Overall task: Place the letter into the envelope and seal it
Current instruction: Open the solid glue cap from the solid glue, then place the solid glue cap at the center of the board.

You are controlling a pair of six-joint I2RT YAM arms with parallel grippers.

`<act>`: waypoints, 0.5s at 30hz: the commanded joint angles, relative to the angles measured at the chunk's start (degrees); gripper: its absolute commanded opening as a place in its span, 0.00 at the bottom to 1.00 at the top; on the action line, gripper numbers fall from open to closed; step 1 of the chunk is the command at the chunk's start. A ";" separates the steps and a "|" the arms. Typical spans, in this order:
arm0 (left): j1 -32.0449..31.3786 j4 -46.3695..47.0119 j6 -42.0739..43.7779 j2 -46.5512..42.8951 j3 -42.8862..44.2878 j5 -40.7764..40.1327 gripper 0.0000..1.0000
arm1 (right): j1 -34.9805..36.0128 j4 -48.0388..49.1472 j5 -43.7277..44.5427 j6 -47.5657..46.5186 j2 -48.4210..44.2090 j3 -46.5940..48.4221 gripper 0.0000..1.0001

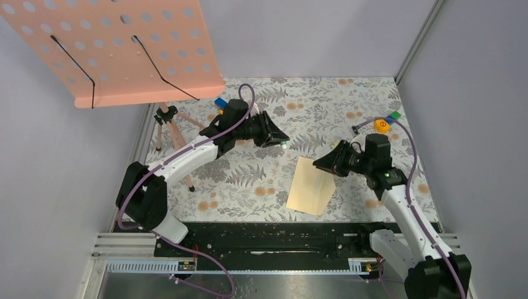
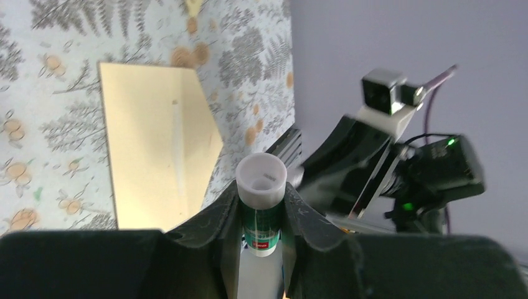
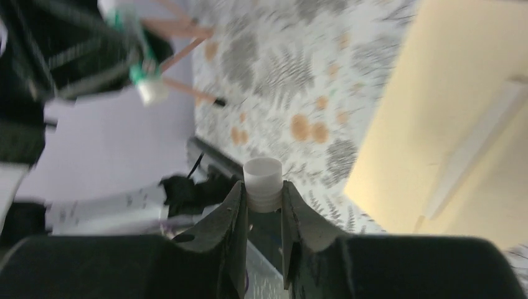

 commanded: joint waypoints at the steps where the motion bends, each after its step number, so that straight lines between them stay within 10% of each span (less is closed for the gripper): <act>1: -0.04 -0.73 1.49 -2.03 -3.24 0.52 0.00 | -6.17 -11.72 14.41 -5.43 6.64 6.61 0.00; 15: -0.91 -4.34 4.87 -4.17 -2.40 1.90 0.00 | -14.68 -24.22 44.45 -19.41 42.43 35.44 0.00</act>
